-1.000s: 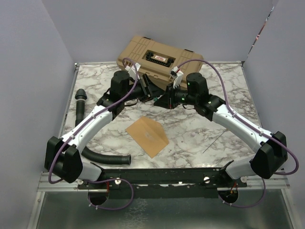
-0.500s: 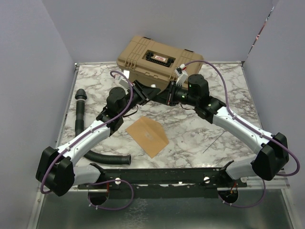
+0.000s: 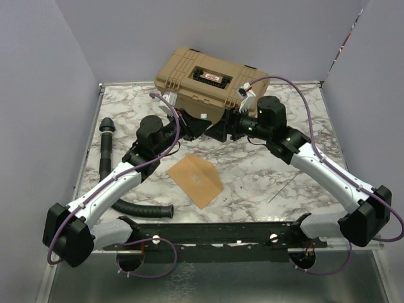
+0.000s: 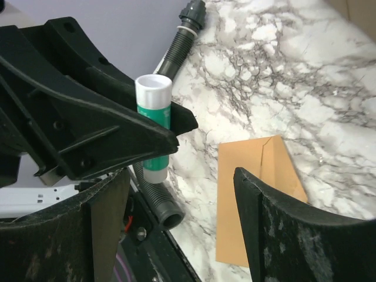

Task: Place the letter into the envelope and seal it

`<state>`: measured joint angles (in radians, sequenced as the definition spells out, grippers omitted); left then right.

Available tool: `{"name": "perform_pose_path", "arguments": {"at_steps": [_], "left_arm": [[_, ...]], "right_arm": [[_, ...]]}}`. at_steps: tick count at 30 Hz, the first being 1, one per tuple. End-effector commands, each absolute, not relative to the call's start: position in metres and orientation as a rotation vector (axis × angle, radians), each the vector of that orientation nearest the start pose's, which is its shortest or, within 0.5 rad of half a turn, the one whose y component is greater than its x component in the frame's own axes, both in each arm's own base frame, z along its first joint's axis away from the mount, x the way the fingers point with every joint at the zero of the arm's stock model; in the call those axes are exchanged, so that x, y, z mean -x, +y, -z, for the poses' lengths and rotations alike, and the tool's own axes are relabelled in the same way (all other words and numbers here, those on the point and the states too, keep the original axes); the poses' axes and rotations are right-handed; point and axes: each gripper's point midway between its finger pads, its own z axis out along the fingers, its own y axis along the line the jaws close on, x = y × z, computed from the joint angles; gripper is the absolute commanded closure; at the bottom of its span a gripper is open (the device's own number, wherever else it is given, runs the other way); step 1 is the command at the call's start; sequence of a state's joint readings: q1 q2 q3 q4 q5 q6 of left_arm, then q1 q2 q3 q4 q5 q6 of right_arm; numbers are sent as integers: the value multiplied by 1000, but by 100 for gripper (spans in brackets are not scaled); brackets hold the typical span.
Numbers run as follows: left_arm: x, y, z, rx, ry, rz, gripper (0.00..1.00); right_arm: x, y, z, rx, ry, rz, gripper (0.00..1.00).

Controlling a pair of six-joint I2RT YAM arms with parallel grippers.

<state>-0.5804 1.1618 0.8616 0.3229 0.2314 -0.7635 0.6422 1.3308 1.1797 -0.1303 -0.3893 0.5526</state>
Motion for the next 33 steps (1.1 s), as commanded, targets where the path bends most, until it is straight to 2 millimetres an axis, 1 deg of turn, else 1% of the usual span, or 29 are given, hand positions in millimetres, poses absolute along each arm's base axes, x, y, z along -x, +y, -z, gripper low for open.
{"name": "perform_pose_path", "arguments": {"at_steps": [1, 3, 4, 5, 7, 8, 11, 14, 16, 18, 23, 26, 27, 28, 31, 33], "left_arm": [[-281, -286, -342, -414, 1586, 1116, 100], [-279, -291, -343, -480, 1593, 1109, 100], [-278, -293, -343, -512, 1592, 1112, 100], [-277, -295, -345, -532, 1588, 1120, 100], [-276, -297, -345, -554, 1586, 1127, 100], [-276, -298, -345, -562, 1585, 1127, 100], [-275, -300, -351, -585, 1566, 1133, 100], [-274, -303, -356, -604, 1549, 1151, 100], [-274, -304, -356, -604, 1544, 1153, 100], [-275, -303, -357, -596, 1539, 1145, 100], [-277, -302, -359, -585, 1527, 1141, 100], [-278, -301, -360, -575, 1523, 1131, 100], [-279, -300, -360, -571, 1523, 1125, 100], [-279, -300, -361, -569, 1522, 1123, 100], [-280, -299, -361, -559, 1523, 1122, 100], [-278, -300, -361, -561, 1523, 1132, 100]], "right_arm": [[-272, 303, -344, 539, 1817, -1069, 25], [-268, 302, -361, 556, 1770, -1076, 26], [-270, 301, -369, 537, 1756, -1074, 26], [-272, 300, -377, 508, 1750, -1075, 27], [-284, 297, -383, 417, 1790, -1047, 27], [-289, 296, -379, 375, 1840, -1029, 27], [-301, 302, -379, 317, 1904, -1025, 27], [-301, 314, -383, 339, 1901, -1087, 32], [-301, 318, -383, 342, 1905, -1112, 36], [-302, 319, -381, 337, 1924, -1116, 39], [-302, 318, -369, 323, 1967, -1099, 41], [-299, 319, -368, 344, 1972, -1113, 50], [-298, 320, -368, 352, 1971, -1119, 54], [-297, 321, -368, 356, 1971, -1124, 60], [-295, 321, -365, 369, 1978, -1128, 71], [-294, 322, -365, 383, 1979, -1133, 71]]}}
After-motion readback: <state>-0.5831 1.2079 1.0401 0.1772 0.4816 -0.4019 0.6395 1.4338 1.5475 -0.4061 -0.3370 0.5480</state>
